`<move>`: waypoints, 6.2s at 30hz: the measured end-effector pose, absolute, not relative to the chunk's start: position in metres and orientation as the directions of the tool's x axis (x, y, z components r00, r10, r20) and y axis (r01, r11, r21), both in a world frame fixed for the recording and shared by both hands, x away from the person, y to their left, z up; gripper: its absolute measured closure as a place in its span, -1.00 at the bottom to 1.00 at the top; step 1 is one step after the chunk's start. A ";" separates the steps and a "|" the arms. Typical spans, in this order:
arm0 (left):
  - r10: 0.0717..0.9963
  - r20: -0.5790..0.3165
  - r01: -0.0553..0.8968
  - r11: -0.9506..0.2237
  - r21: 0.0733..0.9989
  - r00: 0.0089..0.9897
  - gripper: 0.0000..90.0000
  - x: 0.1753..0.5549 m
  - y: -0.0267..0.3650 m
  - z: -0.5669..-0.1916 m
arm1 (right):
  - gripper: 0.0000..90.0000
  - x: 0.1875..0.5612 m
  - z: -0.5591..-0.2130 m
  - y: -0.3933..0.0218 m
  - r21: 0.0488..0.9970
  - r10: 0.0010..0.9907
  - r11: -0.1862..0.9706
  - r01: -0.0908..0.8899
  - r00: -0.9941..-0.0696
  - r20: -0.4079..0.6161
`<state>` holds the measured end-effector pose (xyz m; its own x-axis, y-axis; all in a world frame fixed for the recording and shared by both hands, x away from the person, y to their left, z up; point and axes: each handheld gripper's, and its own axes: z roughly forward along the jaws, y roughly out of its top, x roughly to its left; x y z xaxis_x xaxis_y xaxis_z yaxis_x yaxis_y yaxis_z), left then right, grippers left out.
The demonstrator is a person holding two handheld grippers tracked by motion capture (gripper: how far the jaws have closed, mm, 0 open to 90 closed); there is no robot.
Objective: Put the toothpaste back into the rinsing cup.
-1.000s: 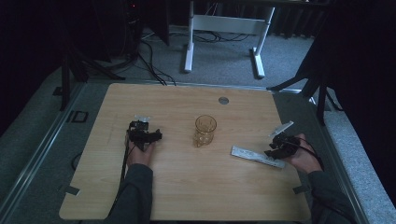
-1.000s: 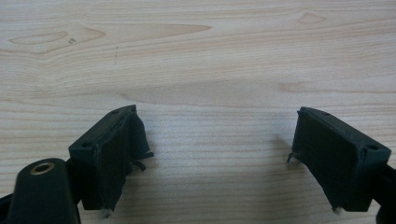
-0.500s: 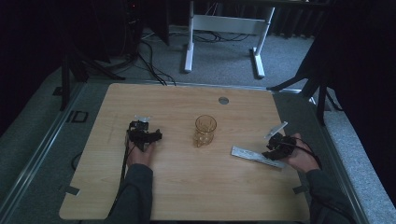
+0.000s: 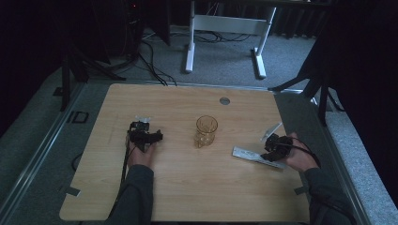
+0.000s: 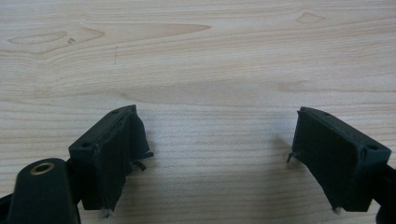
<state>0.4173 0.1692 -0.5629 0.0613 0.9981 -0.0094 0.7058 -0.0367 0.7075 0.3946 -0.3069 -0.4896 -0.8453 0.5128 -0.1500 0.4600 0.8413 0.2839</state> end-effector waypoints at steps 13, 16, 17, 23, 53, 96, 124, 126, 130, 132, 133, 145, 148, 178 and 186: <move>0.998 -0.010 0.706 -0.036 0.708 0.061 -0.67 0.417 0.169 -0.563 | 0.30 0.397 -0.491 -0.301 0.227 0.483 0.866 0.445 -0.863 -0.150; 0.998 -0.010 0.706 -0.037 0.708 0.061 -0.67 0.417 0.169 -0.563 | 0.30 0.397 -0.491 -0.301 0.218 0.474 0.872 0.438 -0.867 -0.153; 0.998 -0.010 0.706 -0.037 0.708 0.061 -0.67 0.417 0.169 -0.563 | 0.30 0.397 -0.491 -0.300 0.215 0.474 0.872 0.439 -0.867 -0.154; 0.998 -0.010 0.706 -0.036 0.707 0.061 -0.67 0.417 0.169 -0.563 | 0.30 0.396 -0.492 -0.298 0.206 0.465 0.878 0.433 -0.873 -0.147; 0.998 -0.009 0.706 -0.036 0.708 0.061 -0.67 0.417 0.169 -0.563 | 0.34 0.398 -0.503 -0.283 0.093 0.387 0.921 0.377 -0.911 -0.141; 0.998 -0.010 0.706 -0.037 0.708 0.061 -0.67 0.417 0.169 -0.563 | 0.41 0.411 -0.515 -0.270 0.001 0.353 0.935 0.354 -0.931 -0.095; 0.998 -0.010 0.706 -0.036 0.708 0.061 -0.67 0.417 0.169 -0.563 | 0.59 0.405 -0.510 -0.275 0.019 0.373 0.927 0.374 -0.921 -0.113; 0.998 -0.010 0.706 -0.036 0.708 0.061 -0.67 0.417 0.169 -0.563 | 0.59 0.405 -0.510 -0.276 0.025 0.379 0.925 0.378 -0.918 -0.116; 0.998 -0.010 0.706 -0.036 0.708 0.061 -0.67 0.417 0.169 -0.563 | 0.60 0.405 -0.505 -0.277 0.042 0.390 0.921 0.388 -0.914 -0.115; 0.998 -0.009 0.706 -0.037 0.708 0.061 -0.67 0.417 0.169 -0.563 | 0.60 0.404 -0.503 -0.277 0.054 0.394 0.919 0.391 -0.912 -0.111; 0.998 -0.010 0.706 -0.036 0.708 0.061 -0.67 0.417 0.169 -0.563 | 0.60 0.404 -0.502 -0.278 0.059 0.393 0.919 0.389 -0.912 -0.115; 0.998 -0.010 0.706 -0.037 0.708 0.061 -0.67 0.417 0.169 -0.563 | 0.61 0.405 -0.491 -0.278 0.147 0.423 0.902 0.406 -0.900 -0.107; 0.998 -0.010 0.705 -0.036 0.708 0.061 -0.67 0.417 0.169 -0.563 | 0.61 0.405 -0.489 -0.279 0.170 0.431 0.895 0.412 -0.897 -0.101; 0.998 -0.010 0.706 -0.036 0.708 0.061 -0.67 0.417 0.169 -0.563 | 0.62 0.414 -0.477 -0.279 0.358 0.517 0.815 0.456 -0.851 -0.094; 0.998 -0.010 0.705 -0.036 0.708 0.061 -0.67 0.417 0.169 -0.563 | 0.63 0.418 -0.473 -0.275 0.392 0.526 0.798 0.457 -0.847 -0.083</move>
<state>0.4173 0.1692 -0.5629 0.0613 0.9981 -0.0099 0.7055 -0.0363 0.7078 0.4176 -0.2746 -0.4727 -0.8467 0.5255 -0.0830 0.4572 0.7984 0.3918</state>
